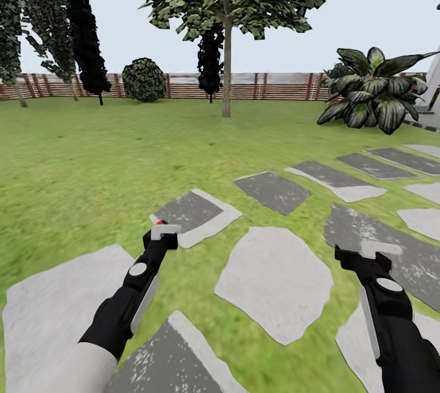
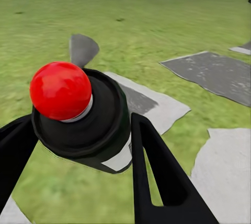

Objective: In the garden, pick up the pesticide atomizer on the floor and spray pesticide onto both trees until each tree trunk is fully covered.

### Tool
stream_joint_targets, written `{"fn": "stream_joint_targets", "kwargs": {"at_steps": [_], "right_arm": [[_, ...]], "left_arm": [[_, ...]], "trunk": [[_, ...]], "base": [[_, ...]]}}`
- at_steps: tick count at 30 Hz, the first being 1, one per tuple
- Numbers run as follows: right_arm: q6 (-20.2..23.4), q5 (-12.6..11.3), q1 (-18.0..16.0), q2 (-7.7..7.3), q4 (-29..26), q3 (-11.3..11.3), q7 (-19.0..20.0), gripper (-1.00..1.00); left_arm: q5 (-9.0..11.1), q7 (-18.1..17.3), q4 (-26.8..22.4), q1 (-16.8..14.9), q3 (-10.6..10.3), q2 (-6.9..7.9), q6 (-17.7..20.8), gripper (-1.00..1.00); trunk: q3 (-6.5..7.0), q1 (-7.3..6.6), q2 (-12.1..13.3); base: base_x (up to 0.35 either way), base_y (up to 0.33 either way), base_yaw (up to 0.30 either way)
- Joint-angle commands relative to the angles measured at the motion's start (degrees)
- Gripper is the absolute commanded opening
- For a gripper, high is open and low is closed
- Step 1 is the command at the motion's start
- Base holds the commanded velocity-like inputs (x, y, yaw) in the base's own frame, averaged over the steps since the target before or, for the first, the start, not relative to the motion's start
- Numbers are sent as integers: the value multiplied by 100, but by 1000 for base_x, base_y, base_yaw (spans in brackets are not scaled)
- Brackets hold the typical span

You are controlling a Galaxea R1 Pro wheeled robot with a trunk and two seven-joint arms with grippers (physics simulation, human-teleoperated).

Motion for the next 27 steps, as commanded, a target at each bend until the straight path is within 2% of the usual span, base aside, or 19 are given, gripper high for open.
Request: {"fn": "stream_joint_targets", "kwargs": {"at_steps": [1, 27], "right_arm": [[0, 0, 0, -3, 0, 0, 4, 100], [9, -27, 0, -35, -5, -3, 28, 100]], "left_arm": [[-3, 1, -1, 0, 0, 0, 0, -100], [1, 1, -1, 0, -2, 0, 0, -100]], "trunk": [[0, 0, 0], [0, 0, 0]], "base": [[336, 0, 0], [336, 0, 0]]}}
